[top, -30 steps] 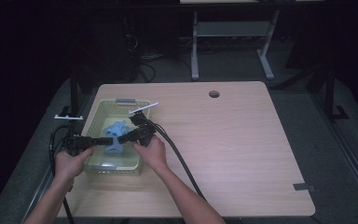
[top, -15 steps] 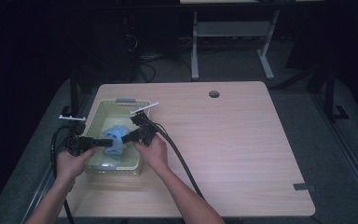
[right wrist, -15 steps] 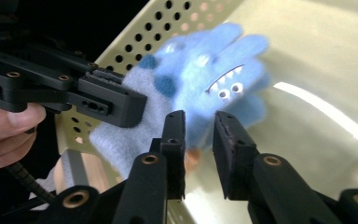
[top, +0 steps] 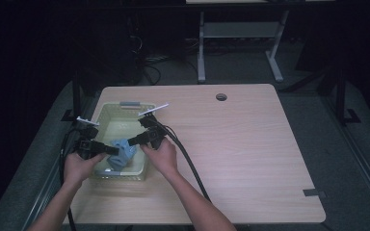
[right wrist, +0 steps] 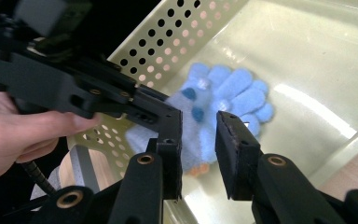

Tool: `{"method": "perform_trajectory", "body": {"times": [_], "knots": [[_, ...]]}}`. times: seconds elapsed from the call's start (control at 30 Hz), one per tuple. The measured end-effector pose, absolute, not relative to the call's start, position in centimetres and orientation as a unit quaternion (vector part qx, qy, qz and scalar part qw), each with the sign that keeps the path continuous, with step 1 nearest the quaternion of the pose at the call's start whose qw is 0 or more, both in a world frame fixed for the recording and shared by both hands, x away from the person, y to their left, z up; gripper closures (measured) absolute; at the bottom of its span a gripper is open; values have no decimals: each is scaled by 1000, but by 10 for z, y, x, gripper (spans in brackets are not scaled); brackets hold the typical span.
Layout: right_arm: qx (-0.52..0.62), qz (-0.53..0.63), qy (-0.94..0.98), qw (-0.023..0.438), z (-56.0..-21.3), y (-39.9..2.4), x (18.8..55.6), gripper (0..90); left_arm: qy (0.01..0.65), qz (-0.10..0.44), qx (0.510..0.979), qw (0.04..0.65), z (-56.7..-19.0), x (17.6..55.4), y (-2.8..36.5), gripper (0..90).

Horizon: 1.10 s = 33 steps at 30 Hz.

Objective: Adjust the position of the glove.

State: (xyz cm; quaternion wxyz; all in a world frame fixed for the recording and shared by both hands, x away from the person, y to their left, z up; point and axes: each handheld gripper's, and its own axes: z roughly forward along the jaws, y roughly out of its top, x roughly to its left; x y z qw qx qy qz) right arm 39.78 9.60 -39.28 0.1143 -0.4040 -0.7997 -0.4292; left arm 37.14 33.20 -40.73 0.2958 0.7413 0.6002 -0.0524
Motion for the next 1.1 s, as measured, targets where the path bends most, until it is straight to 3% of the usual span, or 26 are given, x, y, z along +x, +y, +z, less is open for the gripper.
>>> {"method": "perform_trajectory", "body": {"times": [0.2, 0.33, 0.53, 0.63, 0.73, 0.77, 1.1], "knots": [[-403, -432, -799, 115, -391, 91, 396, 706, 609, -52, 746, 263, -414, 377, 328, 754], [-401, -435, -798, 110, -388, 87, 395, 701, 615, -44, 748, 246, -413, 377, 330, 646], [-400, -441, -796, 108, -384, 82, 394, 698, 619, -15, 743, 254, -402, 378, 336, 615], [-401, -442, -795, 108, -383, 80, 394, 695, 618, -4, 742, 260, -397, 378, 336, 626], [-403, -444, -794, 105, -381, 76, 393, 694, 596, 2, 762, 253, -393, 377, 330, 769], [-403, -444, -794, 105, -381, 76, 393, 694, 596, 2, 762, 253, -393, 377, 330, 778], [-398, -449, -794, 103, -376, 69, 393, 685, 588, -3, 792, 163, -415, 392, 310, 749]]}}
